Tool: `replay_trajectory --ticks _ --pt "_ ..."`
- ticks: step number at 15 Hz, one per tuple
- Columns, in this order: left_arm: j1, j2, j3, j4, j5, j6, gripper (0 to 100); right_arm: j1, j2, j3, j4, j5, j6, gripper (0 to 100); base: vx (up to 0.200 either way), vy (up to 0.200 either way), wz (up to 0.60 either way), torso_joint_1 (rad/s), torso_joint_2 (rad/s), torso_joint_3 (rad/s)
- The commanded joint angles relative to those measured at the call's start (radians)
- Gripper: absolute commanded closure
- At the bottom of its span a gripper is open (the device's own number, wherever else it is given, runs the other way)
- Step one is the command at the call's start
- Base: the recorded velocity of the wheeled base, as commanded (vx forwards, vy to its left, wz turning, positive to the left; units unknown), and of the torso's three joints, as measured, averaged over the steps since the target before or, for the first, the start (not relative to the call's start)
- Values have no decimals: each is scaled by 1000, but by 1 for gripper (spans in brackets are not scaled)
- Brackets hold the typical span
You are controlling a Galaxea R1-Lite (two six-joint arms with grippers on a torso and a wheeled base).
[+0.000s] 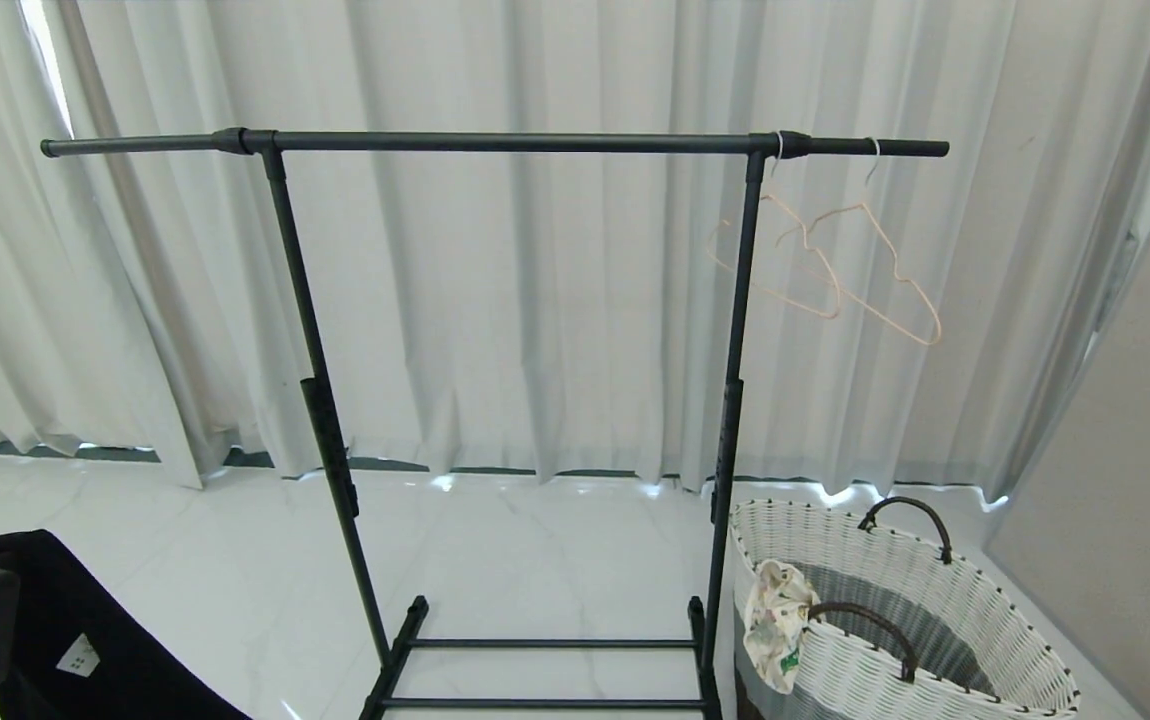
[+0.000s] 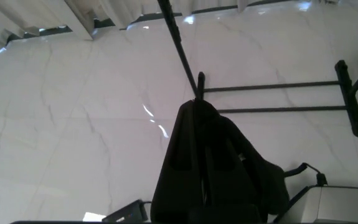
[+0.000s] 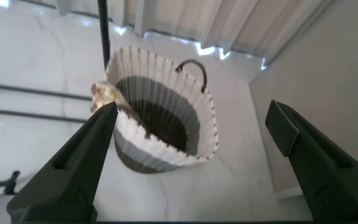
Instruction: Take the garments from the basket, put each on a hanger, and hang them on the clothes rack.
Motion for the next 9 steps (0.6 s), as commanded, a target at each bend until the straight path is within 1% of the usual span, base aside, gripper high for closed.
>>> replay_trajectory --ticks 1,3,5,7,9 --pt "0 9 -1 -12 1 0 100 -1 55 -46 -1 1 2 0 0 0 0 178 -466 -281" --pt "3 20 8 -63 1 0 100 1 77 -67 -1 2 3 0 0 0 0 188 -464 -278" --pt "12 20 10 -66 -1 11 100 -1 100 -95 -1 4 3 0 0 0 0 198 -481 -288" --pt "12 20 10 -66 -1 35 100 -1 113 -113 -1 25 6 0 0 0 0 212 -476 -276" --pt "12 20 14 -66 -2 37 100 -1 121 -119 -1 30 8 0 0 0 0 212 -493 -281"
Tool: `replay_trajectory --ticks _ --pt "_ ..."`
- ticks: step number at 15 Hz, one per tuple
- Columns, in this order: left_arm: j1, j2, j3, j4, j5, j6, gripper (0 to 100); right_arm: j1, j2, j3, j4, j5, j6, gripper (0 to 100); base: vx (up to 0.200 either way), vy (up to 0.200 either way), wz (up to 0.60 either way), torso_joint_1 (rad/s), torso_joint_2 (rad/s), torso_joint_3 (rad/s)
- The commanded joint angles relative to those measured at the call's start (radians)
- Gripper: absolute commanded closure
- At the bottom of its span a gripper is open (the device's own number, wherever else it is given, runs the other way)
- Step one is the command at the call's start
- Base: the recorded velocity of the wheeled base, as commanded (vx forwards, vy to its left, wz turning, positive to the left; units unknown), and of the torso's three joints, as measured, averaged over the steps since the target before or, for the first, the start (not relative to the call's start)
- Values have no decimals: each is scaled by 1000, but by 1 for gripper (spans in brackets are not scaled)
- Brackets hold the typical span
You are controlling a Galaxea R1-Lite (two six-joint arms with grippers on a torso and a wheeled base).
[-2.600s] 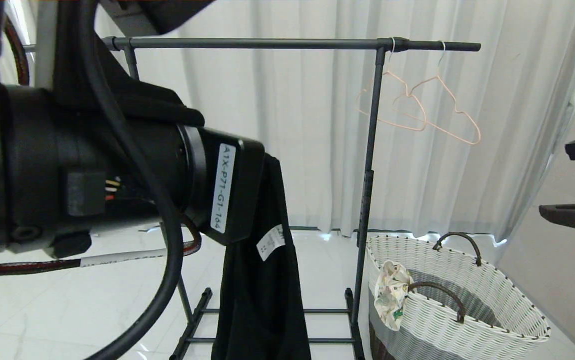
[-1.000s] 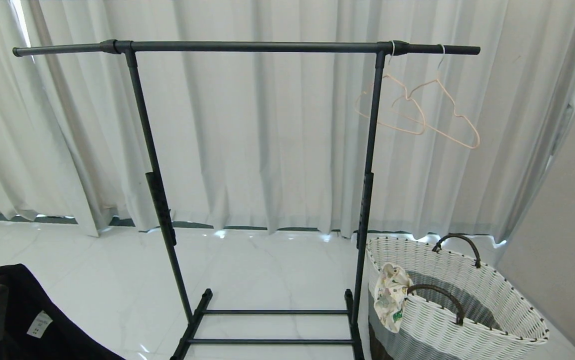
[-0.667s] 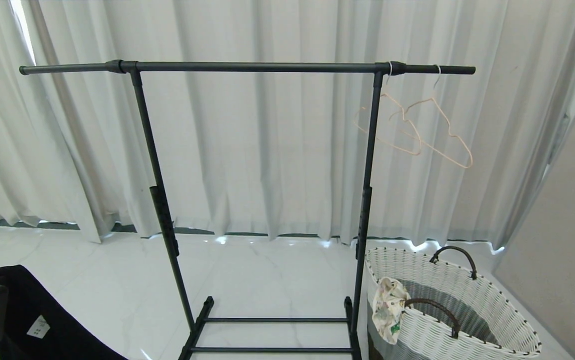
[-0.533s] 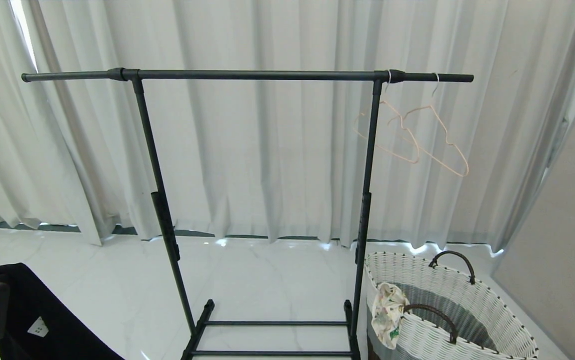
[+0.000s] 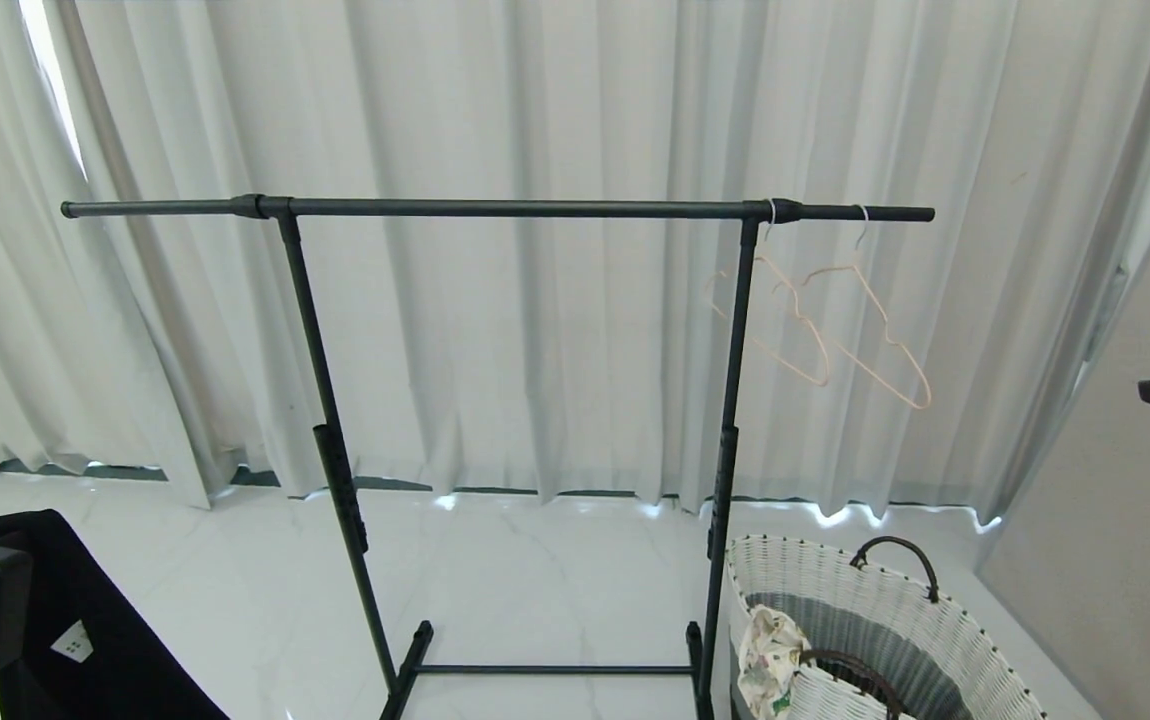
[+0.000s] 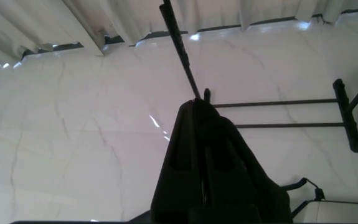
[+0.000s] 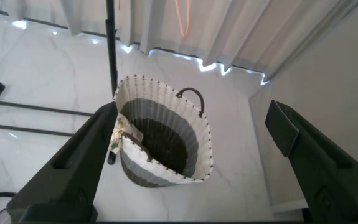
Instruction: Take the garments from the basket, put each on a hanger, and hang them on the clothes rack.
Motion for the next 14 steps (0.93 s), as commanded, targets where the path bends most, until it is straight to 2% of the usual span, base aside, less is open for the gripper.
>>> replay_trajectory --ticks 1,3,5,10,14 --pt "0 4 4 1 0 0 100 2 19 -4 -1 0 0 0 0 0 0 222 -496 -261" --pt "0 4 3 1 0 0 100 0 29 3 -19 1 1 0 0 0 0 220 -503 -281" --pt "0 3 3 1 0 1 100 -1 35 20 -70 50 1 0 0 0 0 232 -515 -278" --pt "0 -2 3 1 -2 1 100 -49 73 9 -94 156 -3 0 200 0 0 85 -194 -102" --pt "0 -3 1 1 -2 1 100 -59 117 6 -96 178 -5 0 200 0 0 16 -6 -8"
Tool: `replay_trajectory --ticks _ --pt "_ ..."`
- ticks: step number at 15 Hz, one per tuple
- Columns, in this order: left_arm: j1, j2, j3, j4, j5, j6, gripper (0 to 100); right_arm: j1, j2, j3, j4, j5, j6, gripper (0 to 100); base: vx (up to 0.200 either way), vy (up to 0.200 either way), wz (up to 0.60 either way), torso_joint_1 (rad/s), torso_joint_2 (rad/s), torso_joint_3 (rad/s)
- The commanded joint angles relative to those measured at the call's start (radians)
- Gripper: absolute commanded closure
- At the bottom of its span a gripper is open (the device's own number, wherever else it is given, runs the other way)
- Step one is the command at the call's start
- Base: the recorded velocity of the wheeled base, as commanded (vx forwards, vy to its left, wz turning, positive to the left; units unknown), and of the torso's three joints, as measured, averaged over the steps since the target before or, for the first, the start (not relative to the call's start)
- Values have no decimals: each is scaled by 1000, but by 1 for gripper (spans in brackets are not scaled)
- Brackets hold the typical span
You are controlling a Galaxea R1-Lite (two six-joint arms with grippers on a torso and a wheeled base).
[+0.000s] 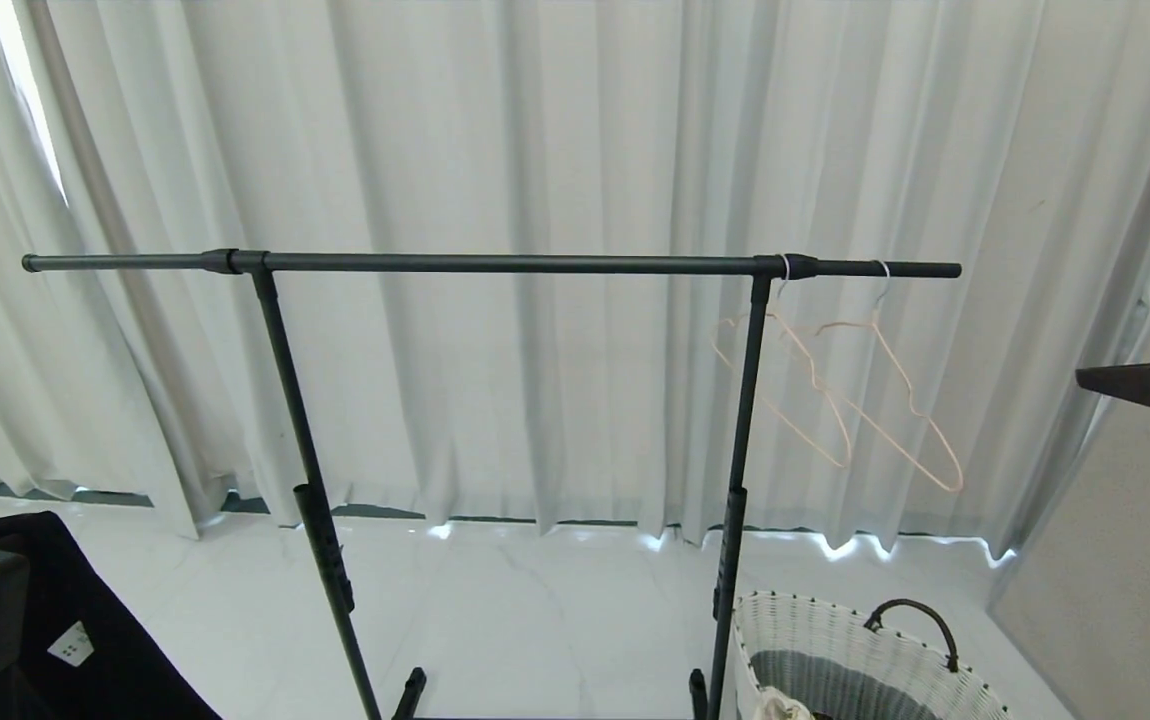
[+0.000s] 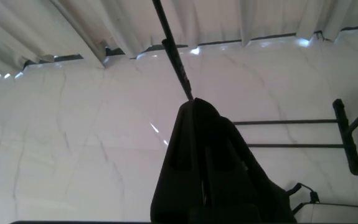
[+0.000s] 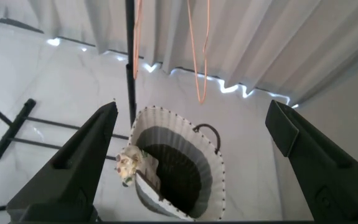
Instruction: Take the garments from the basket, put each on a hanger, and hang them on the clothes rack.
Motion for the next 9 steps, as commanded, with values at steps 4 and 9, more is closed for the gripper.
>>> replay_trajectory --ticks 4,9 --pt "0 9 10 0 0 0 100 -25 116 3 -22 58 1 0 200 0 0 4 4 -1" --pt "0 -3 47 0 2 3 100 -87 326 6 -186 70 -2 0 160 0 0 1 0 2"
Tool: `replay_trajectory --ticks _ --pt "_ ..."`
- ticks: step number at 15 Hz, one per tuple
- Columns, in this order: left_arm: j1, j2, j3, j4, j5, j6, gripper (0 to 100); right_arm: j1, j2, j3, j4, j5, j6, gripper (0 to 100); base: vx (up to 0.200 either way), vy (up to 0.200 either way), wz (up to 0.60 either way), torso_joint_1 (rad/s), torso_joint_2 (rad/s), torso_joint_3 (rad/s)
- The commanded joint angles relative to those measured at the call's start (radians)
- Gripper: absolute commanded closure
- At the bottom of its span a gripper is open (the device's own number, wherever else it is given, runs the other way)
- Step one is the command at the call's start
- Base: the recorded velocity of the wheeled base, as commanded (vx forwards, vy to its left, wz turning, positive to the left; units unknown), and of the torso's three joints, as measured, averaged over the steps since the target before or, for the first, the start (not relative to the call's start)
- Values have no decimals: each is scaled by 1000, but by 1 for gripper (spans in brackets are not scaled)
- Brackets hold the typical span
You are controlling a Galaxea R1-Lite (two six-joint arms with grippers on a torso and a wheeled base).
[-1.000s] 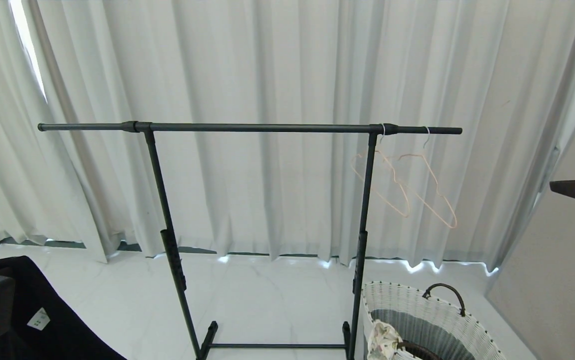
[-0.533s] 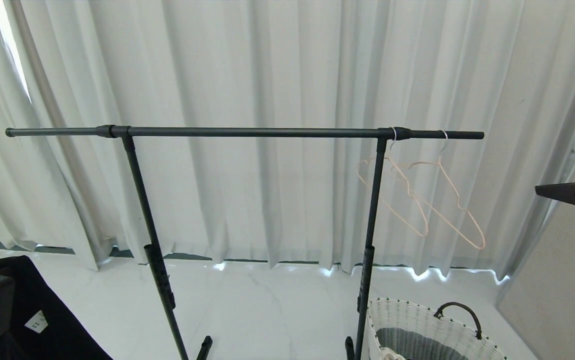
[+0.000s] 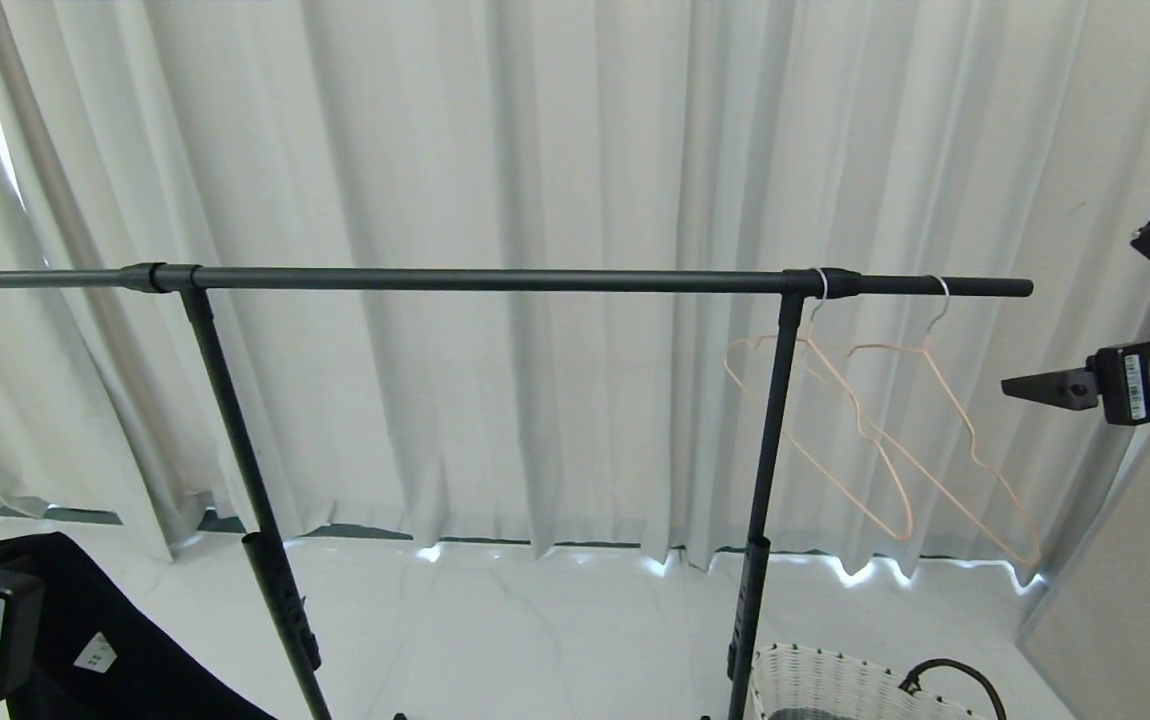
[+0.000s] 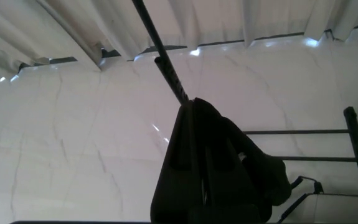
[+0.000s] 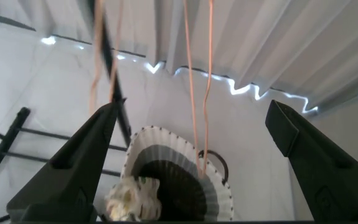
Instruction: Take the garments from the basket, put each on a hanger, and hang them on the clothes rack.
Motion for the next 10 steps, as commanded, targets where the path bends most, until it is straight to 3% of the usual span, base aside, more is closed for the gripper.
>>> replay_trajectory --ticks 1,5,8,10 --pt "-1 -7 10 -1 2 3 100 -41 146 -1 -57 16 -8 0 0 0 0 0 0 0" --pt "-3 -13 12 -1 2 55 100 -105 333 -2 -142 91 -76 0 0 0 0 0 0 0" --pt "-3 -25 10 -1 4 55 100 -125 451 -8 -256 102 -76 0 0 0 0 0 0 0" --pt "-3 -43 12 -1 2 55 100 -128 505 -8 -311 155 -76 0 0 0 0 0 0 0"
